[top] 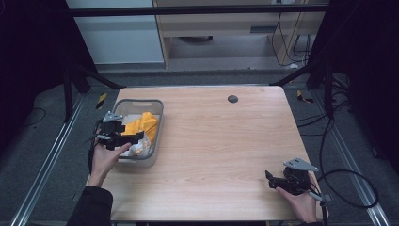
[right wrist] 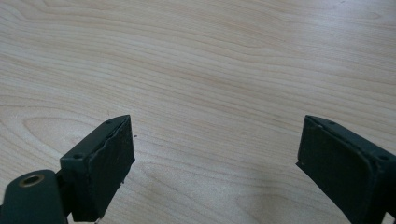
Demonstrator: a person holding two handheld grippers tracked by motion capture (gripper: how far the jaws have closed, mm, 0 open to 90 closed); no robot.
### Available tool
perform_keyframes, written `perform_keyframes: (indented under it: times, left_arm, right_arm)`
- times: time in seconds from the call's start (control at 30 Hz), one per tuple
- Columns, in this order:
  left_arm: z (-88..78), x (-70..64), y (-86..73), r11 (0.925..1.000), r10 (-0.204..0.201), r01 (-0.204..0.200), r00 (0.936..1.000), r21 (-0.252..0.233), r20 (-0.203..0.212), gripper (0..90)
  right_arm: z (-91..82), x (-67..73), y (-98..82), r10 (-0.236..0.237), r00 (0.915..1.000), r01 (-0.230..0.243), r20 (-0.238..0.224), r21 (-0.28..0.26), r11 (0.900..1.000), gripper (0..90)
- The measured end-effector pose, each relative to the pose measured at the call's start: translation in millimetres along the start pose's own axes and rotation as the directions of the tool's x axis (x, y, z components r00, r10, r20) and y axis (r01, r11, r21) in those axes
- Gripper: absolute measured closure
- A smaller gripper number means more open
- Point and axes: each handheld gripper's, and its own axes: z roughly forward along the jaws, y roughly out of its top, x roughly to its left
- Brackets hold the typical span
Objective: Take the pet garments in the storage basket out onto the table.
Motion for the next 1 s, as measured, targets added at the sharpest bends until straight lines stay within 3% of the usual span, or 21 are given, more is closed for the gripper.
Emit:
perform_keyframes:
  times: [0.2,0.47,1.0]
  left_arm:
    - [4.3,1.8,3.4,0.9999,0.004,-0.004,1.0000,0.015,-0.008,17.2]
    - [14.6,3.4,5.3,0.9973,0.015,-0.014,0.9998,0.072,-0.015,17.4]
    - [33.1,4.2,4.8,0.9817,0.045,-0.042,0.9989,0.186,-0.014,19.8]
  right_arm:
    - [0.7,0.0,-0.2,-0.006,1.0000,0.006,-0.001,0.004,1.000,10.7]
    - [1.8,0.5,-0.4,-0.011,0.9999,0.011,-0.003,0.014,1.000,10.7]
    - [2.3,0.7,-0.5,-0.011,0.9999,0.011,-0.007,0.017,1.000,10.8]
